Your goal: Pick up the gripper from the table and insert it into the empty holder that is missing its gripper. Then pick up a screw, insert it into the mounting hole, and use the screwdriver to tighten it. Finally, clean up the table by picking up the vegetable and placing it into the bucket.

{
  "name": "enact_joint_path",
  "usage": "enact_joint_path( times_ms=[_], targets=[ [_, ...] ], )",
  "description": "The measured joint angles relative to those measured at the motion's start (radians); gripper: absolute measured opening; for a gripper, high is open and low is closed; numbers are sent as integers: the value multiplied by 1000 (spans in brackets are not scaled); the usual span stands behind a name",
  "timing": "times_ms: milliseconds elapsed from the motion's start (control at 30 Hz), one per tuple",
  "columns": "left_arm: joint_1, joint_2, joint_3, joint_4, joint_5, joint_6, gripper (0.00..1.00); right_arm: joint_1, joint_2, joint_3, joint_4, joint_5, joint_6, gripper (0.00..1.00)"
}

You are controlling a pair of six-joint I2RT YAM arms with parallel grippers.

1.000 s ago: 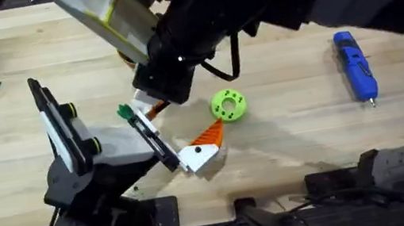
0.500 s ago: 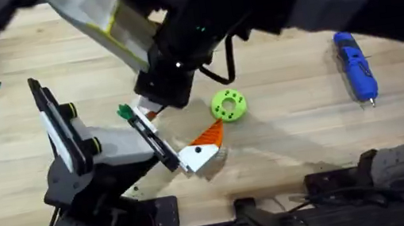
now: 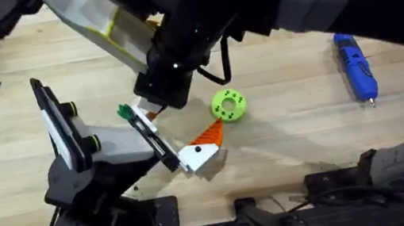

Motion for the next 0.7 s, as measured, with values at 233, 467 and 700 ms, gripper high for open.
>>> enact_joint_path(
  times_ms=[233, 467, 700],
  targets=[
    [0, 0, 0, 1, -1, 1, 986, -26, -12, 8, -9, 33, 4, 994],
    [0, 0, 0, 1, 0, 4, 986, -44, -148, 8, -62, 16, 4, 995],
    [0, 0, 0, 1, 0, 4, 986, -130, -263, 16, -146, 78, 4, 994]
  ],
)
